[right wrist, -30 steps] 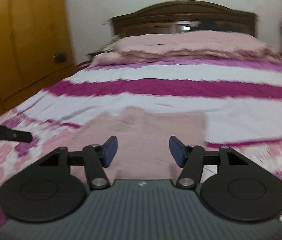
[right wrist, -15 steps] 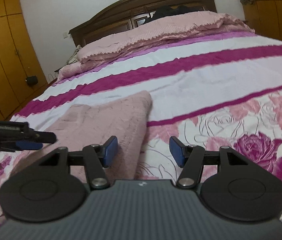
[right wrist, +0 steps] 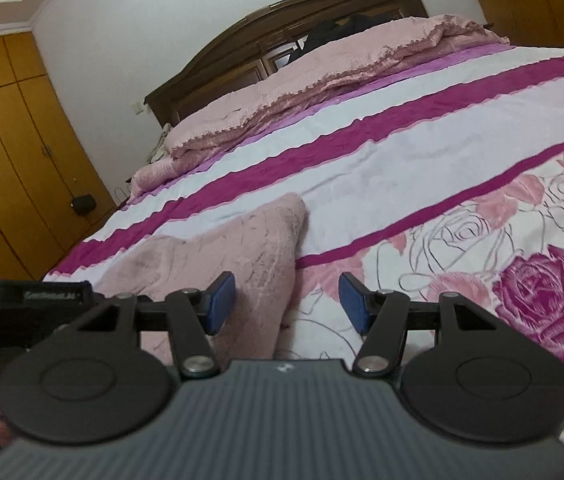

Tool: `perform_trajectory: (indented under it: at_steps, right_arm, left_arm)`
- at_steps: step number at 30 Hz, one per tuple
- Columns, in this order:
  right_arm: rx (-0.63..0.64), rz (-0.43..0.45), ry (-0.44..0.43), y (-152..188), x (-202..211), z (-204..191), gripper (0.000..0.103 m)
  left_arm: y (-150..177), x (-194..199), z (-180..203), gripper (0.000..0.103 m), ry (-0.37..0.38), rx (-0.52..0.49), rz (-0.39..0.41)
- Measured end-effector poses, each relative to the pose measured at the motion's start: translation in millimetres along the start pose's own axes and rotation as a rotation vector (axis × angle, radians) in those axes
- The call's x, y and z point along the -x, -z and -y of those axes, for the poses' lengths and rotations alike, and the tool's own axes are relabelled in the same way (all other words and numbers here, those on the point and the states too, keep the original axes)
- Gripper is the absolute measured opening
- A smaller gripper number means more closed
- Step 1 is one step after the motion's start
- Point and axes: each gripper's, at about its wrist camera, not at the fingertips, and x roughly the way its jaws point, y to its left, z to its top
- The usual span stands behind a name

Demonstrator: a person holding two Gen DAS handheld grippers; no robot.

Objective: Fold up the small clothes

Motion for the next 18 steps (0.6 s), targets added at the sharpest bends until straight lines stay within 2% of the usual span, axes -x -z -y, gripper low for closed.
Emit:
perform_trajectory:
  at_steps: [3, 7, 9, 11, 15, 17, 18]
  right_arm:
    - [-0.01, 0.003, -0.007, -2.4, 6.7, -3.7, 0.062]
    - [0.04, 0.03, -0.076, -6.5, 20.0, -26.4, 0.062]
    - [0.085, 0.02, -0.107, -3.2, 20.1, -40.9, 0.062]
    - [0.124, -0.019, -0.13, 4.6, 12.7, -53.6, 0.062]
    - [0.149, -0.105, -0.136, 24.9, -2.5, -66.1, 0.062]
    - [0.158, -0.103, -0.134, 27.7, -2.3, -68.1, 0.062]
    - [0.166, -0.102, -0.131, 26.5, -1.5, -68.4, 0.062]
  left_arm:
    - [-5.4, 16.4, 13.4, 0.028, -0.022, -0.089, 0.058]
    - [-24.2, 54.6, 11.6, 0.028, -0.032, -0.121, 0.144]
    - [-29.0, 63.7, -1.3, 0.028, -0.095, -0.161, 0.162]
    - [-27.9, 61.5, -20.4, 0.029, -0.161, -0.172, 0.125]
    - [-12.4, 44.8, -61.7, 0.033, -0.213, -0.107, -0.004]
    - [-3.7, 48.3, -72.1, 0.047, -0.209, -0.075, 0.026]
    - [-1.6, 51.1, -75.8, 0.05, -0.207, -0.064, 0.035]
